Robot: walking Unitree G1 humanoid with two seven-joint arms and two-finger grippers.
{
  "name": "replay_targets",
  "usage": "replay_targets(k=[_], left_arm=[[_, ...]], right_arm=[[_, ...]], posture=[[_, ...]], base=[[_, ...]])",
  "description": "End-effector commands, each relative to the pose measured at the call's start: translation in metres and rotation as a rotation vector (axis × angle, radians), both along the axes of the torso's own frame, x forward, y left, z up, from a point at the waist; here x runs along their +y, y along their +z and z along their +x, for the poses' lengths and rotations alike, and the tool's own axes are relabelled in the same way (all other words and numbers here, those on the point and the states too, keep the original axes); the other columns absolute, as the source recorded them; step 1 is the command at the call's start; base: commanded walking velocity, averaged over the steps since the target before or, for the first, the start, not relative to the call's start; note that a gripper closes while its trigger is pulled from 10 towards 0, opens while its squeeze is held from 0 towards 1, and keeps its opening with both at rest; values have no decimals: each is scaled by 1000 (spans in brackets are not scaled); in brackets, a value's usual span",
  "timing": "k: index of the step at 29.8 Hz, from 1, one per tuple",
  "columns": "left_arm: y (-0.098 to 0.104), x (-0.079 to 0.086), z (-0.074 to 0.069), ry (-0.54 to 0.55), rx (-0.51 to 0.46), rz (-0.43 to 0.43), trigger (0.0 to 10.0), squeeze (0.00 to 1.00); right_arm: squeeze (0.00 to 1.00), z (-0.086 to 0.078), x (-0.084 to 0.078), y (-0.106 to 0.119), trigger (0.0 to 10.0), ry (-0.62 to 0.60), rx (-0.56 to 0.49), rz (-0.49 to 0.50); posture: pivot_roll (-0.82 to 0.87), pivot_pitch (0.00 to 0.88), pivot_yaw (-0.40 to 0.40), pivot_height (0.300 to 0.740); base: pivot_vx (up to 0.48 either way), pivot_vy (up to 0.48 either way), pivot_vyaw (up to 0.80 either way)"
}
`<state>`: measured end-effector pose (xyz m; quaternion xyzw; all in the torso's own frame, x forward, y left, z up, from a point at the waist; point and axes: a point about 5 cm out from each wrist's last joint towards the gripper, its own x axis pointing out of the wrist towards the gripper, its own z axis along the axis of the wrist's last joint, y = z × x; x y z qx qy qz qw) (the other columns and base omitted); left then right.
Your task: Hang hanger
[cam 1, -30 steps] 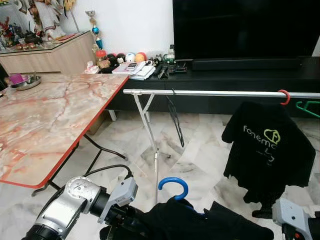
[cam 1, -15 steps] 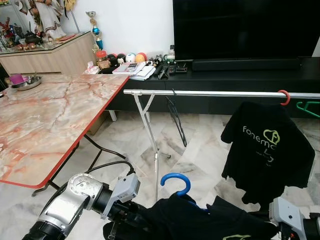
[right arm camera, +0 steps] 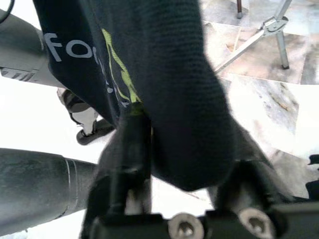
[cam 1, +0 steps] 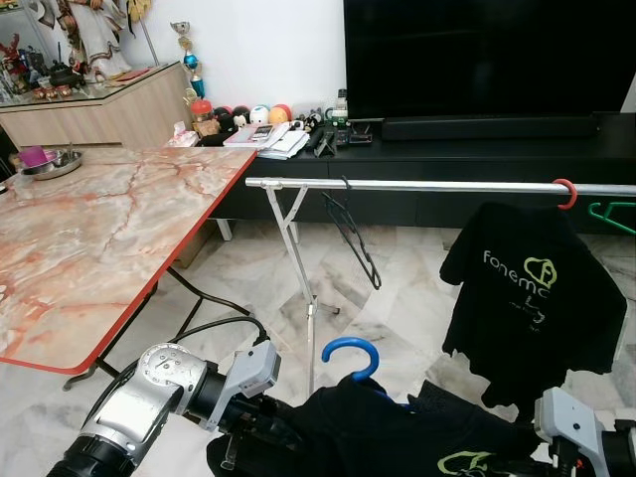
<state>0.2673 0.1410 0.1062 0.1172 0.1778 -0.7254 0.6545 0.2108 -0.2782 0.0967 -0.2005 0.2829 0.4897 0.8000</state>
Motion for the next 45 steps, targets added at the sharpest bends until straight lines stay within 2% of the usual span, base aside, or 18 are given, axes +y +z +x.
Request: replay_targets(k=[1,9,12,22,26,27,30,35,39,42,45], left_arm=[[9,5,7,23,-47,-2,0,0],[9,4,9,37,-57,-7,0,0],[12,6,16,85,-77,-9,0,0],[14,11,17,74,-87,12,0,0],[10,15,23,119,-108,63,0,0],[6,18,30,194,-134,102,0,0],[-3,24,37,265,-175,188,0,0],[-10,29,37,288,-177,223,0,0],[-21,37,33,253,-193,327,0,0],[-25,38,31,233,-197,345,0,0],[-24,35,29,229,-176,276,0,0]], right_arm=[[0,3,0,3,0,-8,-26,8],[0,5,1,2,0,-4,-24,12],[0,5,0,2,0,-9,-26,7],[0,4,-3,1,0,-14,-18,-5],[0,3,-6,1,0,-18,-8,-32],[0,2,-9,0,0,-22,-5,-47],[0,2,-12,0,0,-26,-2,-65],[0,2,-15,1,0,-30,2,-92],[0,2,-18,0,0,-34,4,-110],[0,2,-19,0,0,-34,4,-119],[0,2,-20,0,0,-34,5,-123]], posture=[[-12,0,93,740],[-10,0,93,740],[-9,0,93,740],[-11,0,95,740],[-9,0,92,740],[-11,0,91,740],[-13,0,91,740],[-13,0,92,740],[-14,0,91,740],[-14,0,90,740],[-14,0,89,740]], base=[[0,0,0],[0,0,0],[0,0,0],[0,0,0],[0,0,0],[0,0,0],[0,0,0],[0,0,0],[0,0,0],[0,0,0],[0,0,0]])
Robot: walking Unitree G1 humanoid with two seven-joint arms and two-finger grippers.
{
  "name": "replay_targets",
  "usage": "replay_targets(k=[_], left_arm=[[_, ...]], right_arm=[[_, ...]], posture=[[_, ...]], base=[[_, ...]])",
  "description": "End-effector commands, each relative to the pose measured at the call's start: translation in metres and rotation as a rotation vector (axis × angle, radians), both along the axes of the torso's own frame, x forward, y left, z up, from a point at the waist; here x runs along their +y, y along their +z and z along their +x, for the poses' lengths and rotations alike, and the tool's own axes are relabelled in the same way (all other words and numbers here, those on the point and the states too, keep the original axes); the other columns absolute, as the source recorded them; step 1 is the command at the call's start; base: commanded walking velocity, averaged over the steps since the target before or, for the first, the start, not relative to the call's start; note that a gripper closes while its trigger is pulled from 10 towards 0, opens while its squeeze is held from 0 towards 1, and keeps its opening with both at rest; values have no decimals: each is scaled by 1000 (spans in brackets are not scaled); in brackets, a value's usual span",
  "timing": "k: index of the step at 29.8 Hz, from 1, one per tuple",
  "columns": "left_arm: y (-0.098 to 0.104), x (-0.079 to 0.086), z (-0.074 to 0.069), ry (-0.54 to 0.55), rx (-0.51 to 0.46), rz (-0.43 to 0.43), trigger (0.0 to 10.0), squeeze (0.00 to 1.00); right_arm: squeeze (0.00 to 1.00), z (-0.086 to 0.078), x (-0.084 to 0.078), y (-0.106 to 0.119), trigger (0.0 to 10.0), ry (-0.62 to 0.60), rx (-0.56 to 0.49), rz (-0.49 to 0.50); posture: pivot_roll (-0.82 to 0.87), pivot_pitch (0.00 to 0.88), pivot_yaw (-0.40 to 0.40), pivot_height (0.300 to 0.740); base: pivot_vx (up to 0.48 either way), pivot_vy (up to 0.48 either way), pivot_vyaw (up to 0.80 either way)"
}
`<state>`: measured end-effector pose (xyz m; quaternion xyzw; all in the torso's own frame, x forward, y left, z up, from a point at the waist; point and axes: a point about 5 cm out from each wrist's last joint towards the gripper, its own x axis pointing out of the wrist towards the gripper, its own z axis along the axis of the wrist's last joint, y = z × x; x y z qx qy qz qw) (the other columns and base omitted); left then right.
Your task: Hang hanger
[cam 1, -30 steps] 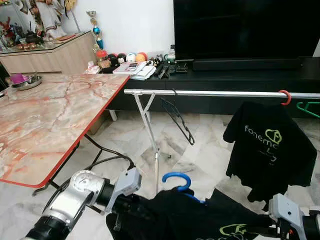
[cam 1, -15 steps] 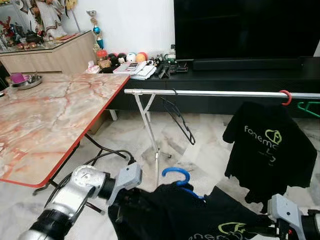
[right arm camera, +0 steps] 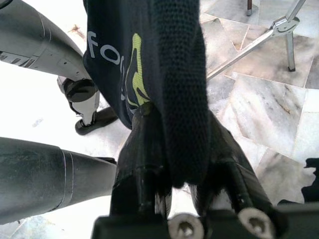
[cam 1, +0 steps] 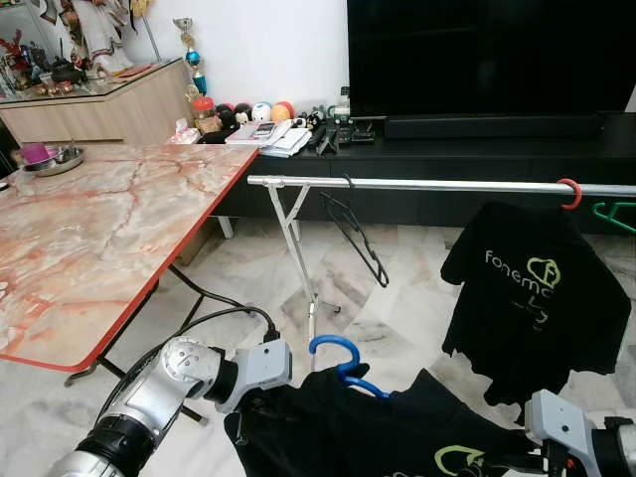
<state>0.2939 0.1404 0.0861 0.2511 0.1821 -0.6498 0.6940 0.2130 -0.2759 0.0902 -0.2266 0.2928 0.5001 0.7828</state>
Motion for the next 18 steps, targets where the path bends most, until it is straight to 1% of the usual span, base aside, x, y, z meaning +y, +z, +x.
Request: replay_targets(k=[1,2,4,5,6,7,8,9,10,11,12,13,18], left_arm=[[1,33,1,110,61,-2,0,0],[1,33,1,110,61,-2,0,0],[4,31,-1,82,74,-28,0,0],[5,31,-2,66,82,-40,0,0],[6,31,-3,60,88,-47,0,0],[8,30,-3,53,93,-59,0,0],[11,30,-2,54,97,-87,0,0],[12,30,-2,55,97,-93,0,0],[16,30,-1,56,104,-126,0,0],[16,30,-1,56,104,-126,0,0],[18,30,-1,53,114,-146,0,0],[20,31,-1,41,132,-163,0,0],[23,33,-5,6,166,-164,0,0]], right_arm=[[0,0,-23,6,0,-78,-2,-70],[0,0,-23,6,0,-78,-2,-70],[0,0,-22,6,0,-83,0,-67],[51,1,-22,5,4863,-83,0,-66],[396,1,-21,5,10000,-83,1,-64],[788,1,-21,4,10000,-84,2,-61],[929,1,-20,4,10000,-87,6,-49],[929,1,-20,4,10000,-88,7,-45],[965,2,-20,5,10000,-92,-21,-44],[965,2,-20,5,10000,-92,-21,-44],[690,2,-20,4,10000,-95,-17,-38],[0,1,-19,2,10000,-96,-8,-29],[0,0,-19,0,10000,-112,-22,-9]], posture=[[-15,0,89,740],[-15,0,89,740],[-13,0,88,740],[-13,0,88,740],[-12,0,88,740],[-12,0,88,740],[-12,0,88,740],[-12,0,88,740],[-11,0,88,740],[-11,0,88,740],[-10,0,88,740],[-8,0,89,740],[-9,0,92,740]], base=[[0,0,0],[0,0,0],[0,0,0],[0,0,0],[0,0,0],[0,0,0],[0,0,0],[0,0,0],[0,0,0],[0,0,0],[0,0,0],[0,0,0],[0,0,0]])
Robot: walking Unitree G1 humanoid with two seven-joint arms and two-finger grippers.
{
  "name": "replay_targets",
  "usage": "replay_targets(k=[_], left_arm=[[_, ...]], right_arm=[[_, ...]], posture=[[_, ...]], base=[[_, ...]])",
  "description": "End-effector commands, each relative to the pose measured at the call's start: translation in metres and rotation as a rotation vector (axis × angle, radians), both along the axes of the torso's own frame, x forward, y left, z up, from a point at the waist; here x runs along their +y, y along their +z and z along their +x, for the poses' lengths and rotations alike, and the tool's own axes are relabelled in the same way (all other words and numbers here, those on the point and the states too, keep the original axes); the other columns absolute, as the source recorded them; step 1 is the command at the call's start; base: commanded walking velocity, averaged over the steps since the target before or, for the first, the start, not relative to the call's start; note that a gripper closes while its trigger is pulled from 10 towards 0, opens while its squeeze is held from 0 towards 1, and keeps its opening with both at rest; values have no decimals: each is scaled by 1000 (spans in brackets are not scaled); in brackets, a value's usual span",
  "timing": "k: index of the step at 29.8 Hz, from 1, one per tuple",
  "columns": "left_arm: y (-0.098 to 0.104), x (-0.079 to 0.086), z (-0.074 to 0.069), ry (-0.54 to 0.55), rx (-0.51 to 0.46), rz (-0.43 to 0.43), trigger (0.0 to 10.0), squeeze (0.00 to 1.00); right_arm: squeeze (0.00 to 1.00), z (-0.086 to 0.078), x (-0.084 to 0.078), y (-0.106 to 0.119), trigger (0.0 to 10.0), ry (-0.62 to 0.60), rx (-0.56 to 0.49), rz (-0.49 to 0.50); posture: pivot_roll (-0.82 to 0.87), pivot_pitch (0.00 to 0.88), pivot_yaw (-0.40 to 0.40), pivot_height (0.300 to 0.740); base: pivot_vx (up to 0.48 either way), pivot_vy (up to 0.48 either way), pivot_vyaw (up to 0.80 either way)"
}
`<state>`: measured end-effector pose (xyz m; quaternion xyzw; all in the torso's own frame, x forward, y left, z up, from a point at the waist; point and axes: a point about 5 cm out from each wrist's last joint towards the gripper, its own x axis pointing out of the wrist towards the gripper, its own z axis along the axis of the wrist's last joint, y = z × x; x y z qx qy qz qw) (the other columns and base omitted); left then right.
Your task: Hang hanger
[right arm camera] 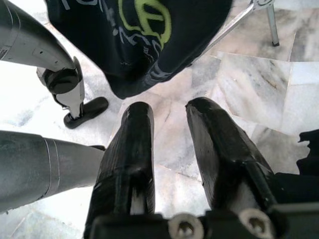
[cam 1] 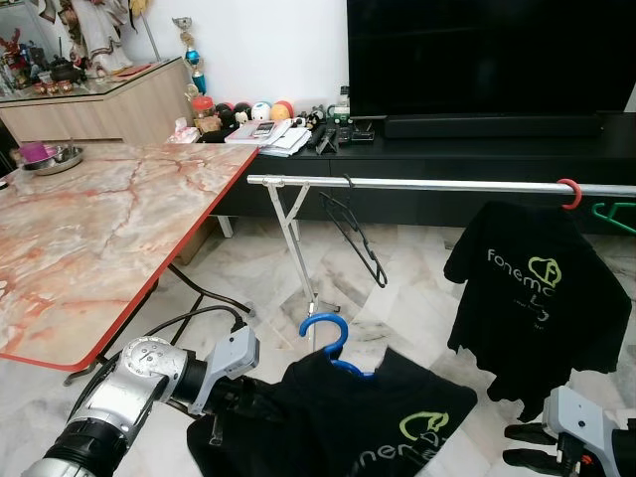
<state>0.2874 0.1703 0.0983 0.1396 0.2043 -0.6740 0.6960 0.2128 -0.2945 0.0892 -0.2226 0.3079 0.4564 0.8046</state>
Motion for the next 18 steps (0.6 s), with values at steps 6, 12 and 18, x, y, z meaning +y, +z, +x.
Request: replay_targets(k=[6,12,18], left_arm=[[17,0,1,-19,-10,-81,0,0],[31,-1,6,-9,-11,-156,0,0],[34,-3,6,-22,-4,-164,0,0]], right_arm=[[0,2,2,1,10000,-40,-12,94],[1000,1,12,-4,10000,-80,-31,234],[286,-3,11,-12,10000,-102,-23,231]], posture=[[-8,0,94,740],[-3,0,101,740],[-6,0,106,740]], base=[[0,0,0],[0,0,0],[0,0,0]])
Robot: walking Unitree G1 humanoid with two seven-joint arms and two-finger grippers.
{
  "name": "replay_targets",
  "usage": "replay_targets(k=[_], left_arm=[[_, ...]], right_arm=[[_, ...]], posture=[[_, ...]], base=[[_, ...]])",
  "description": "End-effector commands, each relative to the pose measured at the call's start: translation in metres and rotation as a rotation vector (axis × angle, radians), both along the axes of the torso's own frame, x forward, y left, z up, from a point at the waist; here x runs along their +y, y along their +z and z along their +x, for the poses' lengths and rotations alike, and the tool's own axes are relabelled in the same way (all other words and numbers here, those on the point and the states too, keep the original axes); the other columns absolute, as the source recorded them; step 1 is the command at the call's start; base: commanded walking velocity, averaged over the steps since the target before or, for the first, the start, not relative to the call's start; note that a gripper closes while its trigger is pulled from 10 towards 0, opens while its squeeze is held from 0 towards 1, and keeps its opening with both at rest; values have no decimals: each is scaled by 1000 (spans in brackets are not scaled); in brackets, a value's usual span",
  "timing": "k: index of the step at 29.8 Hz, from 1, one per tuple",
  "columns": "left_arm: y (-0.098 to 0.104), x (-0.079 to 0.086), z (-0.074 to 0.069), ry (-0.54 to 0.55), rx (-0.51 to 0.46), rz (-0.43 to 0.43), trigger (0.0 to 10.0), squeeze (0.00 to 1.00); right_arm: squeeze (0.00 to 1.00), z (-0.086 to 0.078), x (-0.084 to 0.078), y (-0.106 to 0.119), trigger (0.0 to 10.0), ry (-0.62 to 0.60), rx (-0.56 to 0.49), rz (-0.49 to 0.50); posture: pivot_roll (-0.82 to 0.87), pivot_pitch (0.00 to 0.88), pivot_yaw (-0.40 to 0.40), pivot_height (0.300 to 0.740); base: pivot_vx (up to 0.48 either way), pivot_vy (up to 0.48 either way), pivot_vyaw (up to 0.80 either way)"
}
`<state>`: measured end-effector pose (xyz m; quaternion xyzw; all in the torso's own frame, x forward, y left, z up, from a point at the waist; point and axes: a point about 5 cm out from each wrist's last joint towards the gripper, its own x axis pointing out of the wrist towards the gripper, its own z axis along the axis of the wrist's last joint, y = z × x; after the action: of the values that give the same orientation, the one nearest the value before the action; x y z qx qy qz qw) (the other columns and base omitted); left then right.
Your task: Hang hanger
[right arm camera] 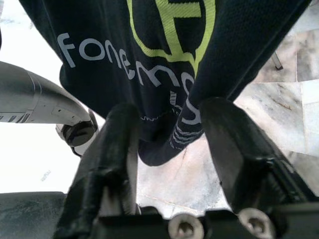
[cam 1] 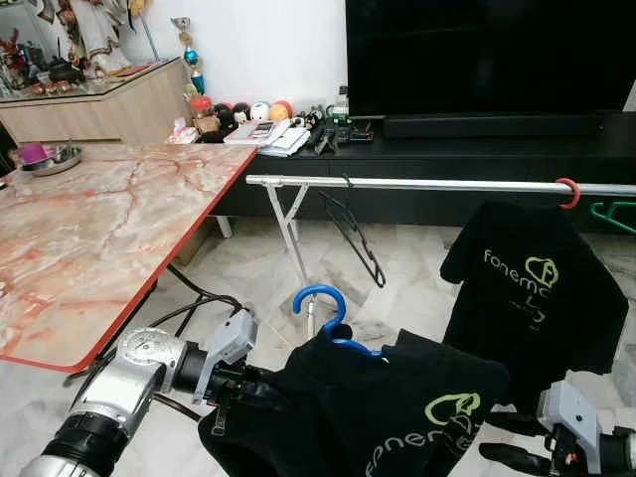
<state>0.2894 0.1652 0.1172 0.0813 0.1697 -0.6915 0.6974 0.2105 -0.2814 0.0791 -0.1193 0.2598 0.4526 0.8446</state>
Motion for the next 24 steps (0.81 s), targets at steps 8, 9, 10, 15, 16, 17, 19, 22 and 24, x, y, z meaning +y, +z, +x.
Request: replay_targets(k=[8,9,10,15,16,17,19,22,24], left_arm=[[15,-3,1,-37,-27,-34,0,0],[15,-3,0,-39,-27,-36,0,0],[15,-4,0,-41,-26,-38,0,0],[16,-5,0,-42,-26,-42,0,0],[16,-5,0,-42,-26,-42,0,0],[16,-5,-1,-42,-25,-41,0,0],[15,-5,-1,-41,-25,-40,0,0],[15,-6,-1,-39,-24,-42,0,0],[15,-6,-1,-40,-24,-43,0,0]], right_arm=[[0,3,4,-6,10000,-38,-36,36],[0,5,4,-6,10000,-43,-45,34],[0,6,4,-6,10000,-47,-51,34],[0,14,6,-6,10000,-55,-73,53],[0,16,9,-5,10000,-54,-80,69],[0,19,12,-4,10000,-55,-88,93],[0,20,13,-3,10000,-52,-91,99],[0,21,18,-7,0,-37,-78,110],[0,21,19,-7,0,-36,-73,123]], posture=[[-2,0,104,740],[1,0,101,740],[1,0,101,740],[4,0,98,740],[4,0,98,740],[6,0,97,740],[6,0,97,740],[11,0,92,740],[11,0,92,740]], base=[[0,0,0],[0,0,0],[0,0,0],[0,0,0],[0,0,0],[0,0,0],[0,0,0],[0,0,0],[0,0,0]])
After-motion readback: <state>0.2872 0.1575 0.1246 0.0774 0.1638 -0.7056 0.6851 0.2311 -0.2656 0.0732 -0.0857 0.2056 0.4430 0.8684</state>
